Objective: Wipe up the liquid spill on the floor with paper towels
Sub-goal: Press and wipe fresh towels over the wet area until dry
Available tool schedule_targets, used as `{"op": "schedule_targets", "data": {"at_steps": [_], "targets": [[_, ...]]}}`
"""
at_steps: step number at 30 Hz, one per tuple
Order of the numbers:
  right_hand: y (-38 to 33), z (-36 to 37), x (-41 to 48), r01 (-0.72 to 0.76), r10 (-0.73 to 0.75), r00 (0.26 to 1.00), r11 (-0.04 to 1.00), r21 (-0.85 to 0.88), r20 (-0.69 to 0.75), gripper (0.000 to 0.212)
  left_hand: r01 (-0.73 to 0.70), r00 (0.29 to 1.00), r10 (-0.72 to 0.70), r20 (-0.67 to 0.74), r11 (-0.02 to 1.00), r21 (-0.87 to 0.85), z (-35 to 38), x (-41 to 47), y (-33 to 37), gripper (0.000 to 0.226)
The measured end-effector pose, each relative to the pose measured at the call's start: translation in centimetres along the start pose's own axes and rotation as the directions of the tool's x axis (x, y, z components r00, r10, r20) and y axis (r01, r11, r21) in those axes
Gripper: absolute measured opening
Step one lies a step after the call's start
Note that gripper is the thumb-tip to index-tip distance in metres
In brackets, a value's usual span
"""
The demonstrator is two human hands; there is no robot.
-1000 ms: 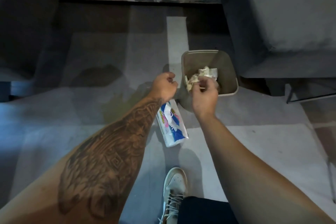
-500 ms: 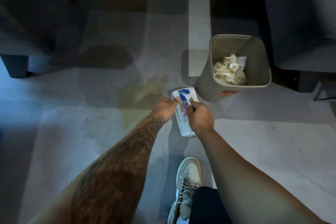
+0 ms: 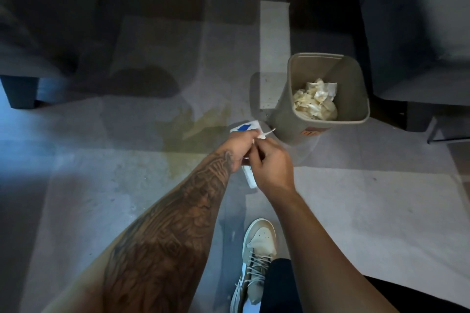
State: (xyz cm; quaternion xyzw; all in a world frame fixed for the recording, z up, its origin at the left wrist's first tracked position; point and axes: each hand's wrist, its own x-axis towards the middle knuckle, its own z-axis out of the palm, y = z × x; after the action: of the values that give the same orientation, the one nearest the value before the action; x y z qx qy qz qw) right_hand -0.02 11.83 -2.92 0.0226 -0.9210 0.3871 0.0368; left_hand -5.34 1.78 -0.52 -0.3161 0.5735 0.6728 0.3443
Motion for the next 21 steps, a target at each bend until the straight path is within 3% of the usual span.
{"op": "schedule_targets", "data": {"at_steps": [2,4,7,10,13,15,18,21], "targets": [[-0.1,-0.3,-1.1,-0.039,0.051,0.995,0.99,0.139,-0.084,0.023,-0.044,0.995,0.041,-0.089,0.999,-0.029,-0.6,0.0,0.3,0.018],[0.7,-0.3,-1.6,-0.192,0.258,0.944,0.937,0.293,-0.206,0.027,-0.067,0.996,0.069,-0.056,0.997,0.024,-0.9,-0.2,0.8,0.019],[3.0,0.4,-1.5,-0.437,0.509,0.853,0.817,0.377,-0.114,0.037,-0.068,0.994,0.078,-0.082,0.991,0.115,-0.7,0.0,1.2,0.026],[3.4,1.1,-1.6,-0.461,0.495,0.869,0.8,0.383,0.01,0.032,-0.011,0.999,0.016,-0.042,0.993,0.119,-0.1,0.0,0.9,0.045],[2.3,1.7,-1.8,-0.313,0.324,0.946,0.893,0.322,0.022,0.021,-0.021,1.0,0.024,-0.016,0.984,0.177,0.2,0.3,0.1,0.033],[2.1,2.0,-2.0,-0.26,0.277,0.961,0.91,0.323,-0.005,0.018,-0.072,0.986,0.104,-0.132,0.971,0.229,0.0,1.2,-0.5,0.024],[2.8,2.0,-1.9,-0.371,0.423,0.903,0.857,0.357,-0.078,0.023,-0.116,0.947,0.178,-0.267,0.966,0.231,-0.6,1.9,-0.8,0.033],[3.7,1.7,-1.5,-0.504,0.512,0.859,0.834,0.223,0.026,0.039,-0.179,0.937,0.238,-0.257,0.955,0.235,-1.0,2.0,-0.7,0.033]]}}
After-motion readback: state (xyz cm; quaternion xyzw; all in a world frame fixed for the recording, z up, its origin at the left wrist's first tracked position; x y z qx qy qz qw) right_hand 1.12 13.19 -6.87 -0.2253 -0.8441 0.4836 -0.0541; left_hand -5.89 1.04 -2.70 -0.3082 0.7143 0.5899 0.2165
